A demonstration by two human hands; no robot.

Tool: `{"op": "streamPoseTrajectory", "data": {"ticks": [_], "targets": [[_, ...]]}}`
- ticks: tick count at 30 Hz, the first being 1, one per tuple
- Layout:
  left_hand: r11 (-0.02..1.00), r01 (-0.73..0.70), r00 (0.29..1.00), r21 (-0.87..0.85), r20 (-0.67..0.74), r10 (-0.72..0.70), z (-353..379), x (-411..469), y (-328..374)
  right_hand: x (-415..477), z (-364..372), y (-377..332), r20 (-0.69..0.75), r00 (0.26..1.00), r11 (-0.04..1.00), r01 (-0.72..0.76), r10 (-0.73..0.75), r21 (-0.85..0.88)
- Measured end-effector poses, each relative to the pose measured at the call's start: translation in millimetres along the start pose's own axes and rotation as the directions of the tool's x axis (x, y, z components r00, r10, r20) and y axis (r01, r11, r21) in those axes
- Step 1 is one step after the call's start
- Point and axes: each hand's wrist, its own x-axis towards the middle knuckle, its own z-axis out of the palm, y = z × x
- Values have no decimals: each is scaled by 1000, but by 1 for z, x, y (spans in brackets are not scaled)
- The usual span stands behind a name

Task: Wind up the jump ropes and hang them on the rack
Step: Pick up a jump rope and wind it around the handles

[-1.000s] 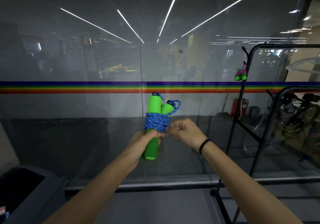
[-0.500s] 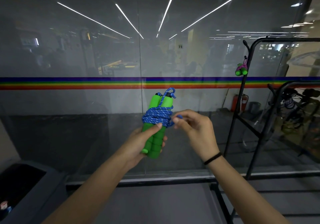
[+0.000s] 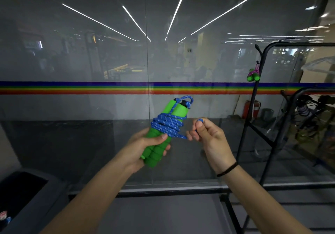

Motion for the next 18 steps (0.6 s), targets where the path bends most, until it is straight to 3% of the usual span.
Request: {"op": "streamPoseTrajectory", "data": {"ticks": [3,7,12,18], "targets": [[995,-93,991,25,-97,95,7,0,-9,-5,3,-5,76,991,941,129,-111,-314],[976,-194,957,103,-200,212,27,5,-13,-12,13,-12,148,959,732,280,-241,-621],[937,-253,910,242,-269,315,35,10,-12,-11,20,-21,95,892,546,352,-442,-760],[923,-236,899,303,-292,325,44,7,-22,1,21,-24,135,845,471,413,-518,-779]]}}
